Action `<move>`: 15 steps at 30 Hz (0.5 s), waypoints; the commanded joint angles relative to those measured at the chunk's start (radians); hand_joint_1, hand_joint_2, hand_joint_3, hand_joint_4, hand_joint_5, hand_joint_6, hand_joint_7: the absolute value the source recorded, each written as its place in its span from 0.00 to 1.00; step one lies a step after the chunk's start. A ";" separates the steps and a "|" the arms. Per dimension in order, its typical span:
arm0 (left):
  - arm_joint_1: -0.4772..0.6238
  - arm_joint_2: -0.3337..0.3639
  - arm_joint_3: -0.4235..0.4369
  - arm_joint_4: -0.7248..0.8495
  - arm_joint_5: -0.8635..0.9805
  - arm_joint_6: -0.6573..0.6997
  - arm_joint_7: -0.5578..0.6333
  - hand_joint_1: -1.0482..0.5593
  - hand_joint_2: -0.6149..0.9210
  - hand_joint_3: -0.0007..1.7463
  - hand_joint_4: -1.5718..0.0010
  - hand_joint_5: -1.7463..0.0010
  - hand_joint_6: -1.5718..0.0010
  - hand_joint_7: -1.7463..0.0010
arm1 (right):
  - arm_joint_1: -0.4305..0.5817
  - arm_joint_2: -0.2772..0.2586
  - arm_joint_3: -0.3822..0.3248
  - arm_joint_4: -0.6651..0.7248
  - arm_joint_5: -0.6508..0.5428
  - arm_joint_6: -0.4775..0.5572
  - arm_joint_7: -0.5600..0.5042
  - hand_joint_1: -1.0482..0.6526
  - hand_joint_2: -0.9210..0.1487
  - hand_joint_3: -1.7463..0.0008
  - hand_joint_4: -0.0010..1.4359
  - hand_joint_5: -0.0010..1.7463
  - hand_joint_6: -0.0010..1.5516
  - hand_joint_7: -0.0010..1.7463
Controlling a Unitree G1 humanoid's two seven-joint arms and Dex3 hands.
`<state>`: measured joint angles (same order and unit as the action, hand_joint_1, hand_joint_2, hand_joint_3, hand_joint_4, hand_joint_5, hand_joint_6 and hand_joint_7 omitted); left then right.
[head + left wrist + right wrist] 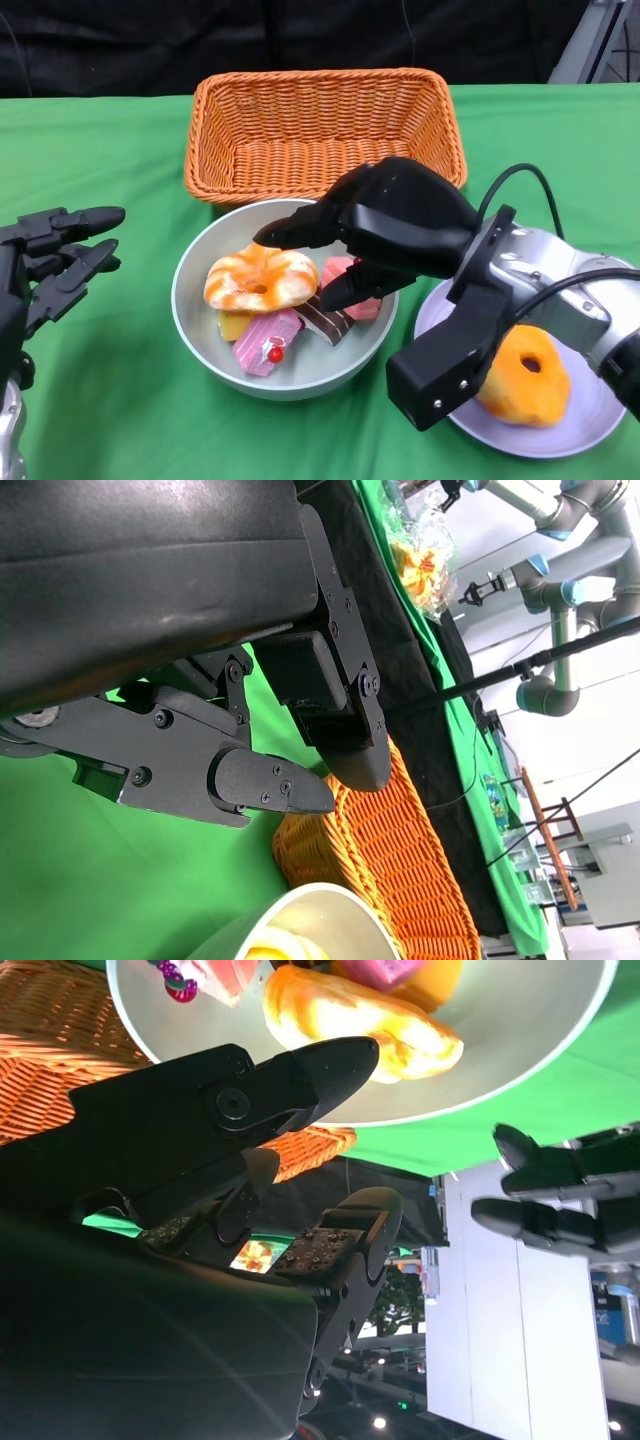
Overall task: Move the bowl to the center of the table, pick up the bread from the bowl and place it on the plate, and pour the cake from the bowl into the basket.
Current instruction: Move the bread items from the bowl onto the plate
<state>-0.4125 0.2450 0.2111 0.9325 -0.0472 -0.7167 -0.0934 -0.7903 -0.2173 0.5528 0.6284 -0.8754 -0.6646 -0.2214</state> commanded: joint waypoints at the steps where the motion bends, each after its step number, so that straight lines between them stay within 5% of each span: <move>1: 0.003 0.012 0.006 -0.017 0.002 0.002 0.026 0.48 1.00 0.10 0.48 0.44 0.28 0.99 | -0.053 0.025 0.031 0.069 -0.041 0.033 -0.045 0.18 0.00 0.99 0.64 0.01 0.46 0.00; 15: 0.005 -0.003 0.005 -0.034 0.055 0.003 0.174 0.50 1.00 0.10 0.46 0.42 0.27 0.99 | -0.116 0.136 0.152 0.307 -0.124 0.207 -0.138 0.13 0.00 0.97 0.52 0.00 0.39 0.00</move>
<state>-0.4117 0.2353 0.2129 0.9137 0.0088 -0.7185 0.0651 -0.8785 -0.0916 0.6914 0.9121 -0.9900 -0.4677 -0.3385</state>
